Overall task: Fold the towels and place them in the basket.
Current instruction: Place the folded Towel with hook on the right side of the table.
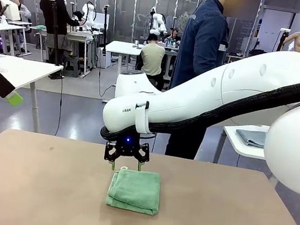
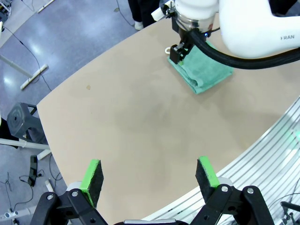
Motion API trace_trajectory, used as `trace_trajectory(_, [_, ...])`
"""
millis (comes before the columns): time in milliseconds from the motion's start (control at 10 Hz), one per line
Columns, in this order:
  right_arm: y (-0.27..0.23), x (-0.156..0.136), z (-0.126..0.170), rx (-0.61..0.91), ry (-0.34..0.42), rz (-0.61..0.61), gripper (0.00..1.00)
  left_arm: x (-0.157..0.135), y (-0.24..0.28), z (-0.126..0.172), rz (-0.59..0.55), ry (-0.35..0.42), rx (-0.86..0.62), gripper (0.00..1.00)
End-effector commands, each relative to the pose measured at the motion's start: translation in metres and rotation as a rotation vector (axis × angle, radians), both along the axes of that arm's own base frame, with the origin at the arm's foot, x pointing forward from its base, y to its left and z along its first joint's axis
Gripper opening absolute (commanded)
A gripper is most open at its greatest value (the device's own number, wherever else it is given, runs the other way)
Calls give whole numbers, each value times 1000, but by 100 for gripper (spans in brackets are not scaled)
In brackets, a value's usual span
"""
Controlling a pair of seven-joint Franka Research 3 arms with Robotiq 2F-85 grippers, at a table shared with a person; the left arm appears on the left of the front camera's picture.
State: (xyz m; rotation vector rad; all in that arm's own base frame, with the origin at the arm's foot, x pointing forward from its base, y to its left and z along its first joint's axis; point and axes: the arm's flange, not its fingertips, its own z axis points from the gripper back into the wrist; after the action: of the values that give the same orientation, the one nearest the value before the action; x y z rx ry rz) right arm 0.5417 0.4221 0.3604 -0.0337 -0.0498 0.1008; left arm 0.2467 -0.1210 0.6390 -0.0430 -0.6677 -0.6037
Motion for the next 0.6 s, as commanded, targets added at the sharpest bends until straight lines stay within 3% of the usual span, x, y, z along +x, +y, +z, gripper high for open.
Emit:
trace_trajectory(0, [0,0,0,3,1,0,97,2,-1,0,10,-5,-5,100])
trace_trajectory(500, [0,0,0,3,1,0,97,2,-1,0,10,-5,-5,100])
